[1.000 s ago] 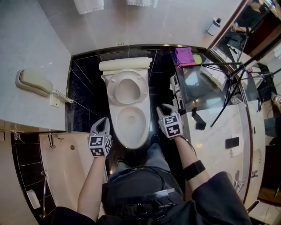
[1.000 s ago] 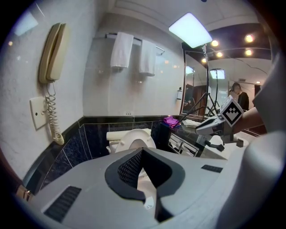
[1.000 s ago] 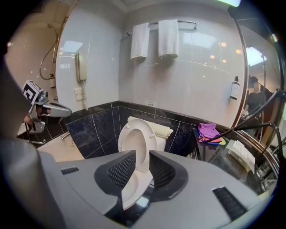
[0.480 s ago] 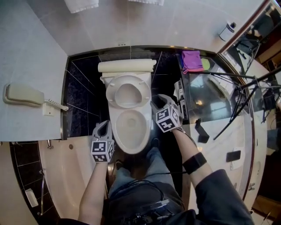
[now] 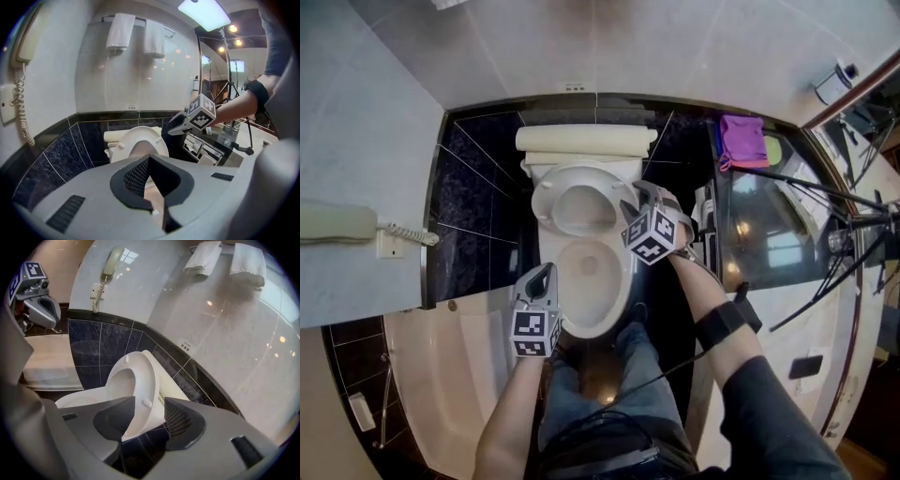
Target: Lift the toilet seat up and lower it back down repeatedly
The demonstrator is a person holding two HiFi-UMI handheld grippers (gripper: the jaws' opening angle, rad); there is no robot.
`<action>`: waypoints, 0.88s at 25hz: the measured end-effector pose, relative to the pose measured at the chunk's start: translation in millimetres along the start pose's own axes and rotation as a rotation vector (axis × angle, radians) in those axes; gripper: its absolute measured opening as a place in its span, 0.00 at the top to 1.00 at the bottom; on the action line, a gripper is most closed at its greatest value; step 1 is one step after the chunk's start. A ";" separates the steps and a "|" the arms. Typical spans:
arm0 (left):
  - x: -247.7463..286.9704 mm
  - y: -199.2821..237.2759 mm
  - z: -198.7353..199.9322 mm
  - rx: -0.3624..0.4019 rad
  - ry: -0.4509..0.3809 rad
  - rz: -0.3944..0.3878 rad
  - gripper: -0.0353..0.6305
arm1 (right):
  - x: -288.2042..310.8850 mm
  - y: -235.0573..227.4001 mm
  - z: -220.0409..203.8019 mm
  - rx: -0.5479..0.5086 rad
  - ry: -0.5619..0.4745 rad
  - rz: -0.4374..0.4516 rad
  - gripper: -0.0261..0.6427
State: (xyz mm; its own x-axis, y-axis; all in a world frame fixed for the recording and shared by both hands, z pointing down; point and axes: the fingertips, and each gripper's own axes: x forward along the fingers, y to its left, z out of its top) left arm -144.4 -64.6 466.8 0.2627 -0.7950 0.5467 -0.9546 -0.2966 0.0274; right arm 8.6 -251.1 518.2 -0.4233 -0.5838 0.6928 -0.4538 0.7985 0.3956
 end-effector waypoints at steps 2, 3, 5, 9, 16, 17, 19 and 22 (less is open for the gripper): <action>9.0 1.2 -4.0 -0.010 0.006 0.010 0.95 | 16.8 -3.2 1.5 -0.025 0.002 0.008 0.64; 12.4 1.1 -5.2 -0.016 0.010 0.014 0.95 | 24.3 -4.8 2.3 -0.032 0.002 0.010 0.64; 18.2 0.0 -7.3 -0.029 0.017 0.019 0.95 | 37.8 -8.0 4.3 -0.043 0.000 0.011 0.64; 24.4 0.7 -16.5 -0.042 0.023 0.044 0.95 | 59.4 -9.0 12.8 -0.080 -0.014 0.022 0.68; 28.5 3.8 -34.9 -0.073 0.050 0.070 0.95 | 88.7 -9.1 20.5 -0.129 -0.004 0.020 0.80; 28.5 4.2 -37.5 -0.078 0.055 0.070 0.95 | 89.5 -9.8 21.3 -0.129 -0.003 0.015 0.80; 27.4 4.0 -41.7 -0.087 0.064 0.068 0.95 | 90.0 -9.4 21.3 -0.127 -0.002 0.007 0.81; 27.0 3.8 -48.1 -0.092 0.070 0.073 0.95 | 90.4 -8.5 18.2 -0.119 0.006 0.004 0.81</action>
State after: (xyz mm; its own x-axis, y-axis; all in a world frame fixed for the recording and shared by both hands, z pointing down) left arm -147.7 -61.7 522.0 0.1848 -0.7728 0.6072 -0.9805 -0.1870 0.0603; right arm -40.1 -313.3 566.5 -0.4202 -0.5802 0.6977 -0.3554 0.8127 0.4618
